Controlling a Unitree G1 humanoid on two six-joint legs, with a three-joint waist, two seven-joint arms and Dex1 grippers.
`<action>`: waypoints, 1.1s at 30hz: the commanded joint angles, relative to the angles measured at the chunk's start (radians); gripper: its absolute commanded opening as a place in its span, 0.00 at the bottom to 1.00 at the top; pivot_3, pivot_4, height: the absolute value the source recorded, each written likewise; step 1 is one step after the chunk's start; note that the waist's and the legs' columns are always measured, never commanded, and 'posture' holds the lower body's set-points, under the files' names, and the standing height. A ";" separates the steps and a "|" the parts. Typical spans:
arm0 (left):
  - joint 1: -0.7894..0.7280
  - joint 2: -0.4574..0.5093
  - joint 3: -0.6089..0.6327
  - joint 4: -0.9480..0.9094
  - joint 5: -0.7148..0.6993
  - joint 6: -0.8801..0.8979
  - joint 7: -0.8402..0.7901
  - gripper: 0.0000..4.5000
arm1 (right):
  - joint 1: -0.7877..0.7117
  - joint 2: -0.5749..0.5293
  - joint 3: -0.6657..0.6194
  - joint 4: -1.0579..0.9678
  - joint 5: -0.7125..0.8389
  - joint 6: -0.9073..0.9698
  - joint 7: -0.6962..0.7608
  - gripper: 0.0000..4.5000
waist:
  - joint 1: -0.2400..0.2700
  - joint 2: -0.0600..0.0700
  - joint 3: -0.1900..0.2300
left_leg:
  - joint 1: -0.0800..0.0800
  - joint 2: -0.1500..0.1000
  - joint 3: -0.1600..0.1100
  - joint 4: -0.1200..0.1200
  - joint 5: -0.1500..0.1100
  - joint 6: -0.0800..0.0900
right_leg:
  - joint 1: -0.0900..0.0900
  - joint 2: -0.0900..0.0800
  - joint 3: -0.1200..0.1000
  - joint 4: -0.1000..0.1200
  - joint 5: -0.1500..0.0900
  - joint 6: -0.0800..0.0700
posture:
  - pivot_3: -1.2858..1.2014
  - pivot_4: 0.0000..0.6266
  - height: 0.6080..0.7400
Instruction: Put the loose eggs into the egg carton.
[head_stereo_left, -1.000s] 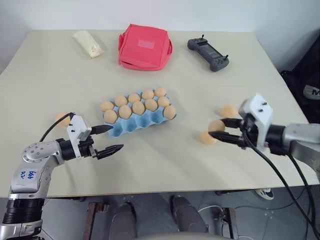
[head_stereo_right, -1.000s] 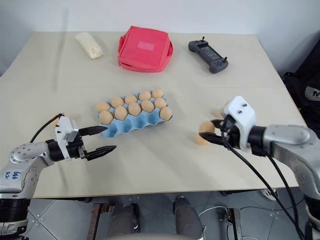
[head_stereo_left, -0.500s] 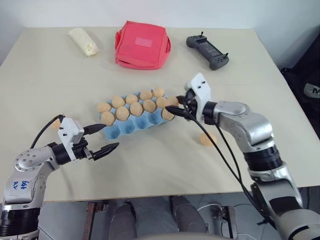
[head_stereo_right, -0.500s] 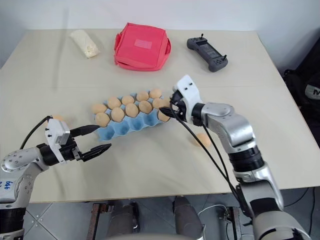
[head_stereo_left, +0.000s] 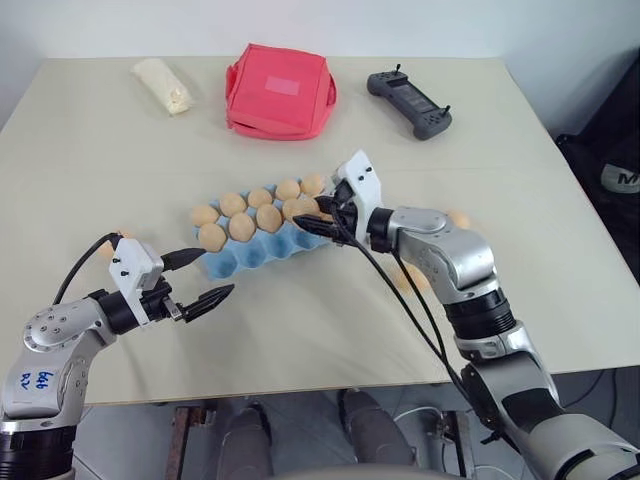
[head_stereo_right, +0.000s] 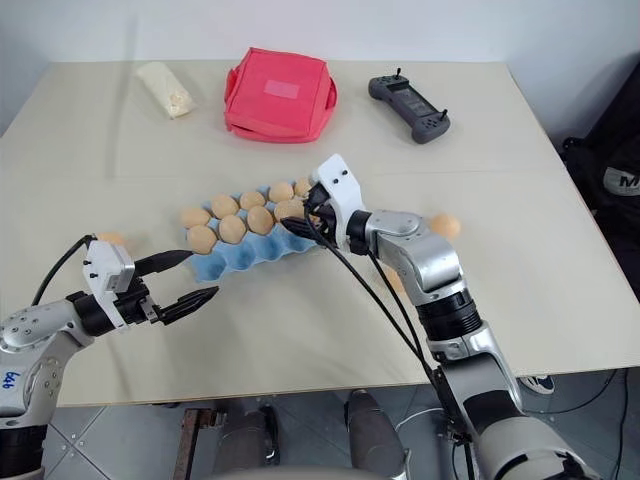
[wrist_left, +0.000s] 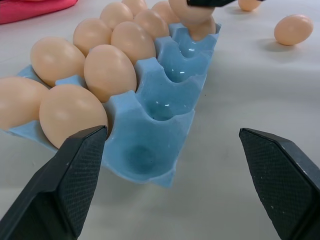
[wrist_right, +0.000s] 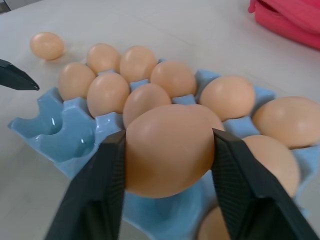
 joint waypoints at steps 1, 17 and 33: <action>0.004 0.002 0.024 -0.044 -0.021 -0.008 0.004 1.00 | -0.010 0.006 -0.006 -0.021 -0.014 -0.025 0.007 0.82 | -0.003 0.000 0.000 | 0.000 0.000 0.000 0.000 0.000 0.000 | 0.000 0.000 0.000 0.000 0.000 0.000 | 0.52 0.24 1.00; -0.048 -0.002 -0.018 -0.002 -0.018 -0.013 -0.022 1.00 | 0.223 -0.327 -0.234 -0.486 0.187 0.142 0.157 0.99 | -0.007 0.000 0.000 | 0.000 0.000 -0.001 -0.001 -0.001 0.000 | 0.001 0.000 0.000 -0.005 0.000 0.000 | 0.52 0.24 1.00; -0.019 0.026 0.038 0.063 -0.011 -0.037 -0.056 1.00 | 0.971 -0.639 -0.679 -0.553 0.242 -0.039 0.418 0.99 | 0.018 -0.001 0.000 | 0.001 -0.001 -0.001 0.001 -0.002 0.001 | 0.006 0.000 0.001 -0.012 -0.001 -0.004 | 0.52 0.24 1.00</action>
